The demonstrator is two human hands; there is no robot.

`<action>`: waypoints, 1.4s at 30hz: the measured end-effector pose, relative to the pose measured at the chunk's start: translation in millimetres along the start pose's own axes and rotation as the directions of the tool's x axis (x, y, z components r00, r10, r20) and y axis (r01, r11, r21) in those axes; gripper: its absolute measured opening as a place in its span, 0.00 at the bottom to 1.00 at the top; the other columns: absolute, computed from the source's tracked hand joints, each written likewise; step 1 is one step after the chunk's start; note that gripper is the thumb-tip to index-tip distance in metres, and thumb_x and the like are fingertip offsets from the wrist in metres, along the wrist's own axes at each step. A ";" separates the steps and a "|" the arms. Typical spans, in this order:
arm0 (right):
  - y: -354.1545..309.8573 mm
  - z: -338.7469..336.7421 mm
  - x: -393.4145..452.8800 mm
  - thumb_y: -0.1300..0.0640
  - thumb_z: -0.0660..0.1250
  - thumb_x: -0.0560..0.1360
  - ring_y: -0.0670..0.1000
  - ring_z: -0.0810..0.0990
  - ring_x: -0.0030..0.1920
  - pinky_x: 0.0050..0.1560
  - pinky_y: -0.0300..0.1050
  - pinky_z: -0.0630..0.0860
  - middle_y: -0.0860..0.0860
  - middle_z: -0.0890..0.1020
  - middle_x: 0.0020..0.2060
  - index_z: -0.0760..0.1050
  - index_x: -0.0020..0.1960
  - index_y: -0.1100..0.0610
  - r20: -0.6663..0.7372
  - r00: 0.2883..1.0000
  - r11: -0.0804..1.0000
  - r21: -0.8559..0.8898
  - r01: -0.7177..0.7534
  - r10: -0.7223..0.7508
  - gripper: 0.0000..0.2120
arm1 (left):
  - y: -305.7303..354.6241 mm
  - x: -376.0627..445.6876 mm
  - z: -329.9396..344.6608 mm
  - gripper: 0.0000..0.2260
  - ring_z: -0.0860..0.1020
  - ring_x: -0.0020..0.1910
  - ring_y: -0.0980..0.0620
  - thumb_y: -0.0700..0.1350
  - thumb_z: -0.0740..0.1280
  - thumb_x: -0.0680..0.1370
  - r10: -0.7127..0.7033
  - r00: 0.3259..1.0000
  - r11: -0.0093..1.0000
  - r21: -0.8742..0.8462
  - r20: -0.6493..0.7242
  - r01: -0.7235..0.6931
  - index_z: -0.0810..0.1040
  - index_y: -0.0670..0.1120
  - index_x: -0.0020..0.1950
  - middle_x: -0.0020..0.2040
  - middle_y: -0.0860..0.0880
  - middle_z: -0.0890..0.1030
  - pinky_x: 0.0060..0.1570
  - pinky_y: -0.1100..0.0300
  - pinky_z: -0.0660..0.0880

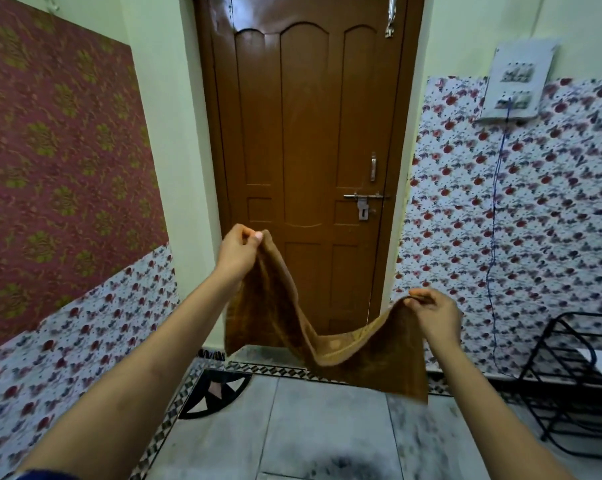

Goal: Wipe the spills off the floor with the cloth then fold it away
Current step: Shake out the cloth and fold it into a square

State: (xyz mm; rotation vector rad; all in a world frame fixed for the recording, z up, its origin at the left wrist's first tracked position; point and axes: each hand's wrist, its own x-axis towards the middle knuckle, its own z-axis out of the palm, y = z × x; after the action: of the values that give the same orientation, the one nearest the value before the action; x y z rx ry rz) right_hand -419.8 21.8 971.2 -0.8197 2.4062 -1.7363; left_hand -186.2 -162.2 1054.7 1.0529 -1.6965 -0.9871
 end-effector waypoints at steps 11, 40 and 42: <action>41.7 -21.4 12.9 0.58 0.61 0.78 0.54 0.69 0.32 0.38 0.47 0.69 0.54 0.70 0.31 0.69 0.37 0.62 -0.086 0.868 0.841 0.312 -0.442 0.489 0.12 | -8.3 35.1 -51.5 0.15 0.76 0.42 0.48 0.34 0.57 0.80 -0.196 0.977 0.968 -0.177 -0.089 0.179 0.76 0.44 0.36 0.43 0.44 0.77 0.44 0.56 0.77; -67.6 101.9 -104.4 0.65 0.64 0.76 0.64 0.83 0.46 0.54 0.54 0.79 0.64 0.82 0.44 0.75 0.42 0.63 0.713 0.650 0.750 0.272 -0.603 0.264 0.04 | -67.4 -104.0 19.9 0.07 0.81 0.49 0.55 0.40 0.69 0.74 0.032 0.999 0.978 0.205 -0.021 -0.027 0.84 0.47 0.50 0.46 0.51 0.84 0.54 0.59 0.76; -70.1 103.3 -100.0 0.61 0.62 0.78 0.59 0.84 0.39 0.45 0.50 0.82 0.58 0.83 0.33 0.74 0.41 0.62 0.723 0.639 0.753 0.262 -0.604 0.261 0.08 | -66.5 -106.7 18.5 0.08 0.80 0.52 0.54 0.42 0.68 0.75 0.050 0.998 0.974 0.221 0.029 -0.055 0.83 0.46 0.54 0.50 0.50 0.84 0.56 0.58 0.76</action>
State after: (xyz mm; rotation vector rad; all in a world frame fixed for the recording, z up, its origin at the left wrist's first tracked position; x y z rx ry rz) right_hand -271.3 -38.0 971.7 -0.5406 1.4371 -1.4142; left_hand -161.6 -81.2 959.8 1.1359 -1.8769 -0.7920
